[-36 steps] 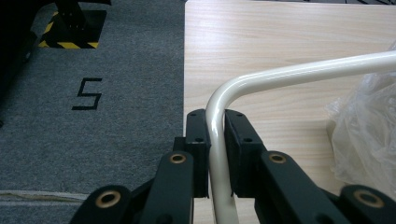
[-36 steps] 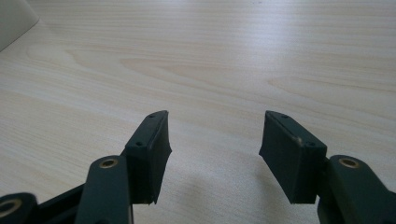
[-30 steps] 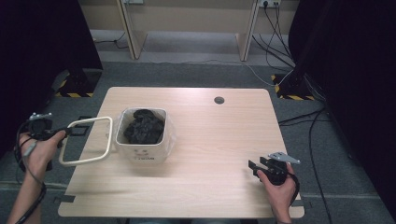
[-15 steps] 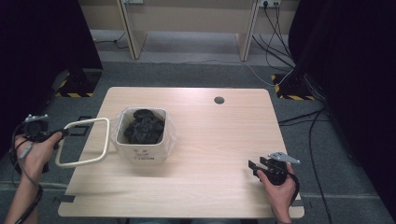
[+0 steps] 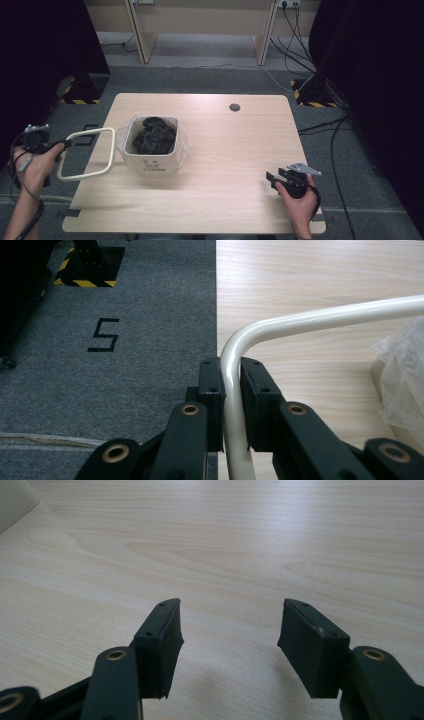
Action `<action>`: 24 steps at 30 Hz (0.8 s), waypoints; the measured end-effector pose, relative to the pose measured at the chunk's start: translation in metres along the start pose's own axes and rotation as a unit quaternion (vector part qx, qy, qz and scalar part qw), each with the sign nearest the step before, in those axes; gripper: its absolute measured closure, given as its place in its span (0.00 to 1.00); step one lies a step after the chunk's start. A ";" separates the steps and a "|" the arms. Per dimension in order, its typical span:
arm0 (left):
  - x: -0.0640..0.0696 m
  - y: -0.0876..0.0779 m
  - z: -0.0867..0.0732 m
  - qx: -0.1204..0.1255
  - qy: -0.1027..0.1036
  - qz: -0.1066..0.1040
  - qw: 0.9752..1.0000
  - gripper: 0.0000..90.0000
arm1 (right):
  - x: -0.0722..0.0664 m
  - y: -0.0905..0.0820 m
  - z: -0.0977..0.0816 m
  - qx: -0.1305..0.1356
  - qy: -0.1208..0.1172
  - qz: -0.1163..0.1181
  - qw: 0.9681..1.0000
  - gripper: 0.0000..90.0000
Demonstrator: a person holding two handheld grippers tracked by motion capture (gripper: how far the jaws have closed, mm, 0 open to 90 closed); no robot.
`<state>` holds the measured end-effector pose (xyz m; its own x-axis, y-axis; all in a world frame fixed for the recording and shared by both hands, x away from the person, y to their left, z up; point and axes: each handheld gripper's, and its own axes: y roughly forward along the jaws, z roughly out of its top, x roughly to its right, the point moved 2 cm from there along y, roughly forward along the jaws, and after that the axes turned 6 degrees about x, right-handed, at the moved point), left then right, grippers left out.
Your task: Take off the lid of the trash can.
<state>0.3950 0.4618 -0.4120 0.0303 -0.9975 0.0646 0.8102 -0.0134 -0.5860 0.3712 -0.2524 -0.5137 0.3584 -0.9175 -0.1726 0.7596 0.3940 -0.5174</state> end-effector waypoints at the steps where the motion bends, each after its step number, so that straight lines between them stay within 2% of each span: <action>1: -0.001 0.000 -0.001 -0.001 -0.001 0.001 1.000 0.88 | 0.000 0.000 0.000 0.000 0.000 0.000 1.000 0.47; 13: -0.007 0.008 -0.011 -0.013 0.002 0.013 1.000 0.88 | 0.000 0.000 0.000 0.001 0.000 0.000 1.000 0.47; 24: -0.009 0.014 -0.025 -0.028 0.005 0.015 0.999 0.89 | 0.000 0.000 0.000 0.000 0.000 0.000 1.000 0.47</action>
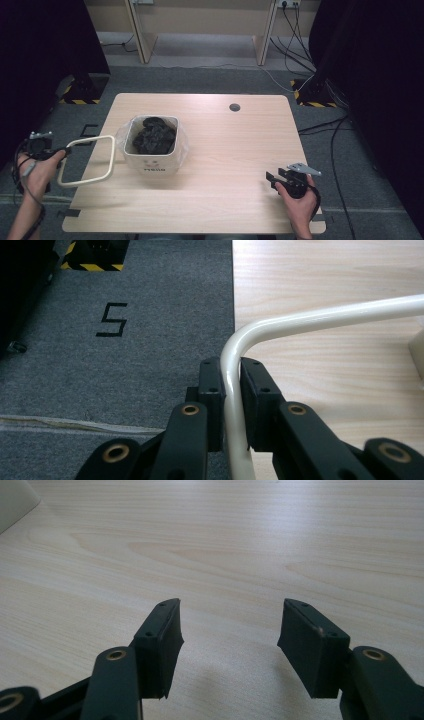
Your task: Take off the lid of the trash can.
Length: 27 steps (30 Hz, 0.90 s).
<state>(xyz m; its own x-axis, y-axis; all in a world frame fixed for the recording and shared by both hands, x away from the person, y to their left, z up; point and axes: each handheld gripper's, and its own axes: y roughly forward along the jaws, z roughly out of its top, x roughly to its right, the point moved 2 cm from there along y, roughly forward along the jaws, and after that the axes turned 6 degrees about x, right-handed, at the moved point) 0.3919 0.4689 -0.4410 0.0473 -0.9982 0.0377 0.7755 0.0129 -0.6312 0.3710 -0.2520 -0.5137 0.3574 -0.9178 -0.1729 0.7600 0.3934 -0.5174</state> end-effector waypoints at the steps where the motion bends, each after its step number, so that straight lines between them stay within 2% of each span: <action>1: 0.000 0.001 -0.001 -0.002 0.001 0.000 1.000 0.89 | 0.000 0.000 0.000 0.000 0.000 0.000 1.000 0.47; 9: -0.002 0.007 -0.015 -0.015 0.003 0.000 1.000 0.88 | 0.000 0.000 0.000 0.001 0.000 0.000 1.000 0.47; 27: 0.007 0.022 -0.039 -0.032 0.015 -0.009 0.999 0.88 | 0.000 -0.001 0.000 0.001 0.000 0.000 1.000 0.47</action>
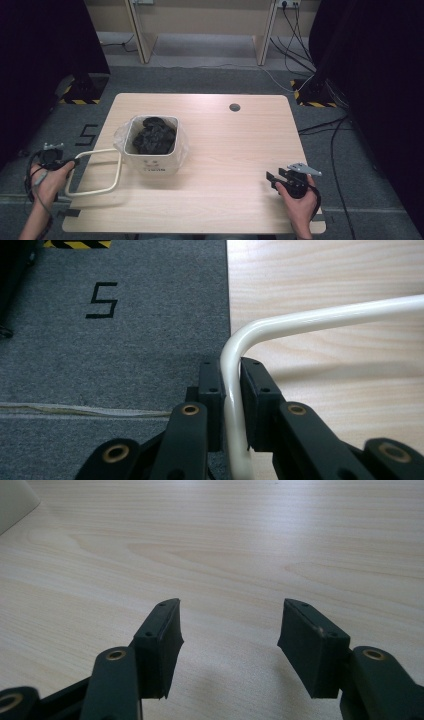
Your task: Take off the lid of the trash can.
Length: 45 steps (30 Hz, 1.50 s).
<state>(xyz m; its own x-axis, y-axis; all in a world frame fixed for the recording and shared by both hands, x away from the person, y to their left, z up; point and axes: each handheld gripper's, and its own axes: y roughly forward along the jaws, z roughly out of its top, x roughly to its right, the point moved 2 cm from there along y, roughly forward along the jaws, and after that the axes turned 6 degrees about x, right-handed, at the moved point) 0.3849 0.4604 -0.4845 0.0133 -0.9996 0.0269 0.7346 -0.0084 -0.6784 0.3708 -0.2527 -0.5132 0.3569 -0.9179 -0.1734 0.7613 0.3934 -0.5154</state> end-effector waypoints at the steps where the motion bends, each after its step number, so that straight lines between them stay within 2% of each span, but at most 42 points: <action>1: 0.000 0.001 -0.001 -0.001 0.000 -0.001 1.000 0.88 | 0.000 0.000 0.000 0.000 0.000 0.000 1.000 0.47; 11: 0.004 0.008 -0.014 -0.010 0.017 -0.013 1.000 0.88 | 0.000 0.000 0.000 0.000 0.000 0.000 1.000 0.47; 27: 0.019 0.017 -0.027 -0.017 0.044 -0.034 0.998 0.88 | 0.000 0.000 0.000 0.000 0.000 0.001 1.000 0.47; 45: 0.029 0.020 -0.032 -0.011 0.053 -0.041 0.998 0.88 | 0.000 0.000 0.000 0.000 -0.001 0.000 1.000 0.46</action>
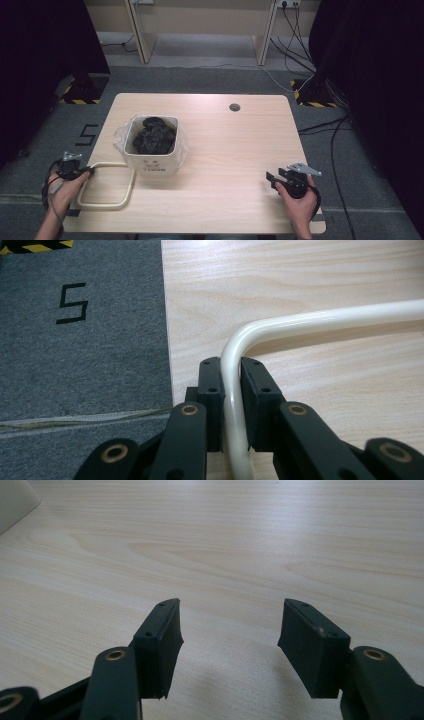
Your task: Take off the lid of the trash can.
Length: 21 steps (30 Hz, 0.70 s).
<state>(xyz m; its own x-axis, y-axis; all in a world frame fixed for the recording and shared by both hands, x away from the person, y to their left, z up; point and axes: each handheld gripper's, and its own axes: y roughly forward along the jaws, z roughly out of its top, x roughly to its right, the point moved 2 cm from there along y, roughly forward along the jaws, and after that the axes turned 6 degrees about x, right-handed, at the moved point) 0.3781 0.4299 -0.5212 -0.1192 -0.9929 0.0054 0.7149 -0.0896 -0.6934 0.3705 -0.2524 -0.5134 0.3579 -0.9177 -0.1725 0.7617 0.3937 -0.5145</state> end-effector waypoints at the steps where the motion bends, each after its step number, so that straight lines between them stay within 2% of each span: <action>1: 0.000 0.000 0.000 0.001 0.000 0.000 1.000 0.88 | 0.000 0.000 0.000 0.000 0.000 0.000 1.000 0.46; 3: 0.001 -0.002 0.001 0.003 -0.007 -0.004 1.000 0.87 | 0.000 0.000 0.000 0.000 0.000 0.000 1.000 0.46; 5: 0.003 -0.003 0.002 0.006 -0.013 -0.007 1.000 0.79 | 0.000 0.000 0.000 -0.001 0.000 0.000 1.000 0.46; 11: 0.007 -0.010 0.011 0.021 -0.006 -0.007 1.000 0.66 | 0.000 0.000 0.000 -0.001 -0.001 0.000 1.000 0.46; 16: 0.012 -0.015 0.020 0.043 -0.007 -0.022 0.999 0.54 | 0.000 0.000 0.000 -0.001 -0.001 0.000 1.000 0.46; 21: 0.016 -0.017 0.026 0.055 -0.027 -0.039 0.997 0.47 | 0.000 0.000 0.000 0.001 -0.003 0.000 1.000 0.46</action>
<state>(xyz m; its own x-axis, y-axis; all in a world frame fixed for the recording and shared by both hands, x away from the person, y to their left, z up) 0.3819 0.4138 -0.4900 -0.1421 -0.9851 0.0972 0.7761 -0.1718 -0.6067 0.3701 -0.2522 -0.5129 0.3603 -0.9176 -0.1680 0.7631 0.3935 -0.5127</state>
